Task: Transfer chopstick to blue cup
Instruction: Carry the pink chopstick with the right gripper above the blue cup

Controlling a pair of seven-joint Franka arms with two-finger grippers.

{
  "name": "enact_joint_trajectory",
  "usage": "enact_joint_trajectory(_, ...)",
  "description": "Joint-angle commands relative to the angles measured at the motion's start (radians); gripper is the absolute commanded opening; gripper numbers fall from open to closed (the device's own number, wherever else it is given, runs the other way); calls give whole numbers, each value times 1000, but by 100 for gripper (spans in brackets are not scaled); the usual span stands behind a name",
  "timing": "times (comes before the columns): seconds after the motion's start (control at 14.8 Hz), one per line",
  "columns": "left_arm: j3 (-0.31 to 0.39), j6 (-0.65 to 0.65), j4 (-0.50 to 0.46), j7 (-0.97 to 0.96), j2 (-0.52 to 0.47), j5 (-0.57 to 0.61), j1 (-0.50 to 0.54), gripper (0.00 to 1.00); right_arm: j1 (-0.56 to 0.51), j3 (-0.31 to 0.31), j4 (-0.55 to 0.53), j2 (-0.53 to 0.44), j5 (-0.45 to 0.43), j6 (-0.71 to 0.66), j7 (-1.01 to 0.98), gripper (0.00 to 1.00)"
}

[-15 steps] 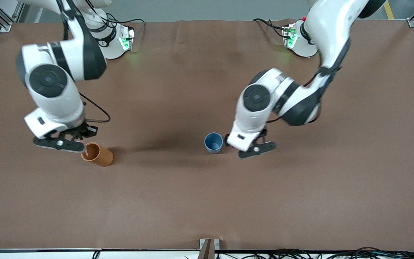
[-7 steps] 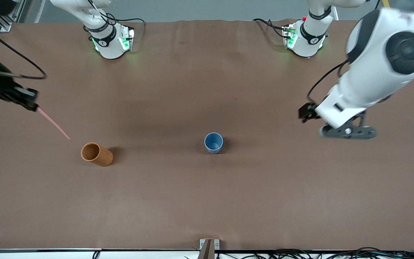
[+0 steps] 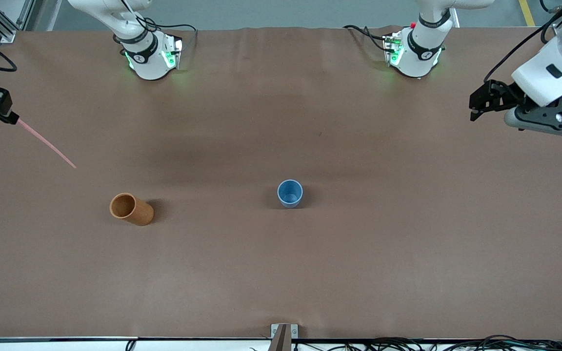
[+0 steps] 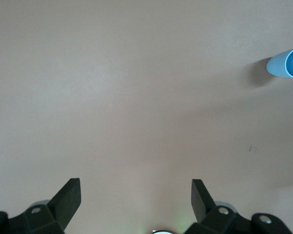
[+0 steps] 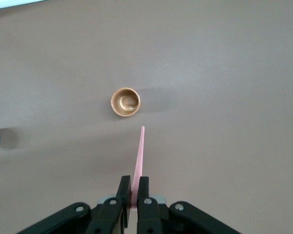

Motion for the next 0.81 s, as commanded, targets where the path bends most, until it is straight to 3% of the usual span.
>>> enact_joint_trajectory(0.0,2,14,-33,-14,-1,-11,-5,100,-4,82,-3,-4,7,17,17,0)
enact_joint_trajectory(0.2,2,11,-32,-18,-4,-16,2,100,-1,191,95,88,4,24,208,0)
enact_joint_trajectory(0.47,1,9,-15,-48,5,-14,2,100,5,409,256,261,-6,41,547,0)
enact_joint_trajectory(0.75,1,11,-10,-82,15,-65,5,100,34,565,264,360,-37,180,809,0)
